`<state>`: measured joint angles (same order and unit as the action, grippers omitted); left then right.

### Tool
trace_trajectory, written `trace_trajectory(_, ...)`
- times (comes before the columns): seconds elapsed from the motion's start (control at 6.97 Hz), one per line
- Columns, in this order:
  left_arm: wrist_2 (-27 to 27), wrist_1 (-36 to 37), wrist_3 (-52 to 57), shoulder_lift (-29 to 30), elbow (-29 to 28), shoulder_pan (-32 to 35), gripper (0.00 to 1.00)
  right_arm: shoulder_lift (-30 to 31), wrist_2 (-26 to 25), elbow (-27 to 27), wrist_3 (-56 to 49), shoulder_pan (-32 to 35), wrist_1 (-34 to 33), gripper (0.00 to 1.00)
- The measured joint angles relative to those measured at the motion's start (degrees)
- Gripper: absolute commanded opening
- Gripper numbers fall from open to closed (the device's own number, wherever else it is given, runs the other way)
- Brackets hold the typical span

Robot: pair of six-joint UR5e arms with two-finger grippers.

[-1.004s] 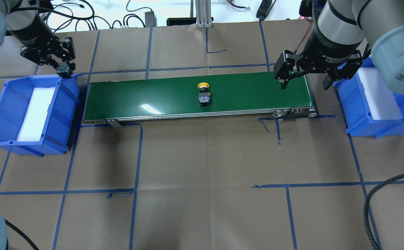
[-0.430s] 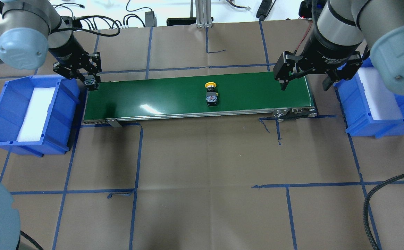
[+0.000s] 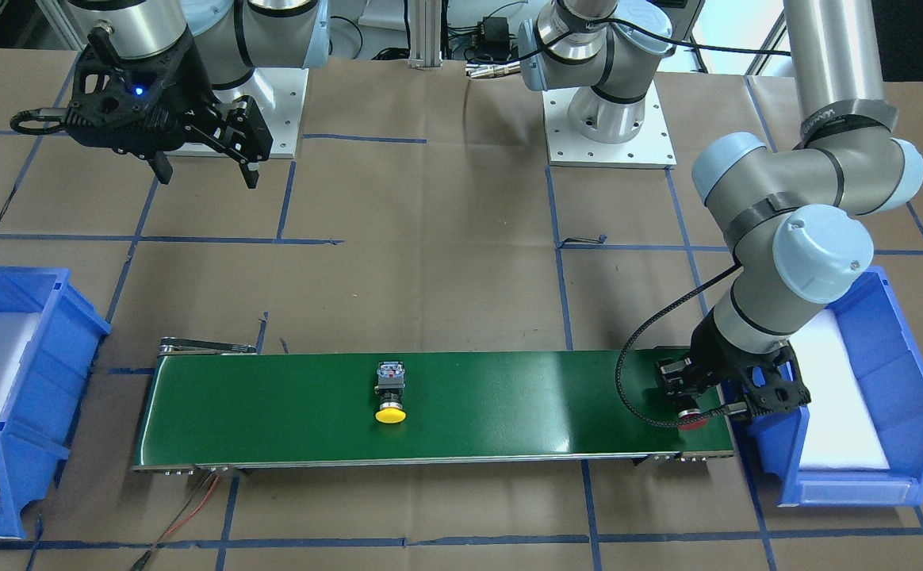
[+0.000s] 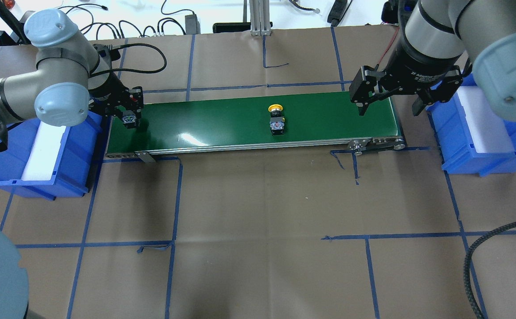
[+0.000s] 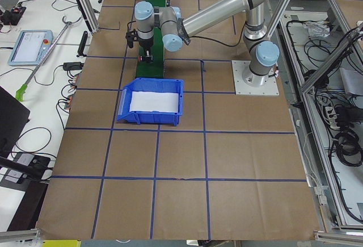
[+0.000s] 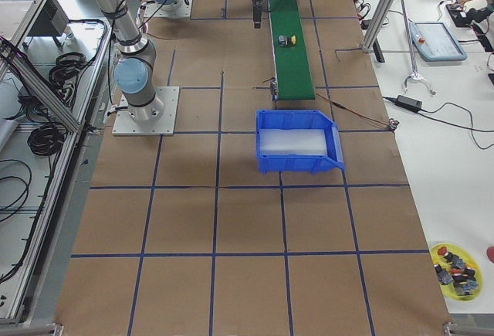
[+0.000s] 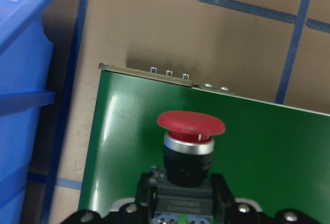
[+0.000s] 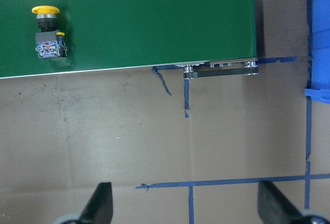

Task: Transport two buttons from left to right
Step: 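Carry the red button onto the conveyor and release it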

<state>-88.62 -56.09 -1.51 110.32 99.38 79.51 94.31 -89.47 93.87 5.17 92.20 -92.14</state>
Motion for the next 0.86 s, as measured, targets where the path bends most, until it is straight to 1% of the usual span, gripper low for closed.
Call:
trace_trajectory(0.14, 0.02, 0.95, 0.25, -0.08, 1.3, 0.13, 0.18, 0.0, 0.0, 0.0, -0.04, -0.02, 0.04, 1.0)
trace_trajectory(0.29, 0.02, 1.28, 0.48, -0.12, 2.02, 0.2, 0.64, 0.0, 0.0, 0.0, -0.04, -0.04, 0.08, 1.0)
trace_trajectory(0.43, 0.02, 1.4, 0.62, -0.14, 2.3, 0.28, 0.99, 0.0, 0.0, 0.0, -0.01, -0.03, 0.1, 1.0)
trace_trajectory(0.86, 0.16, 1.47, 0.72, -1.01, 0.83, 0.34, 1.0, 0.0, 0.0, 0.0, 0.08, 0.0, 0.12, 1.0)
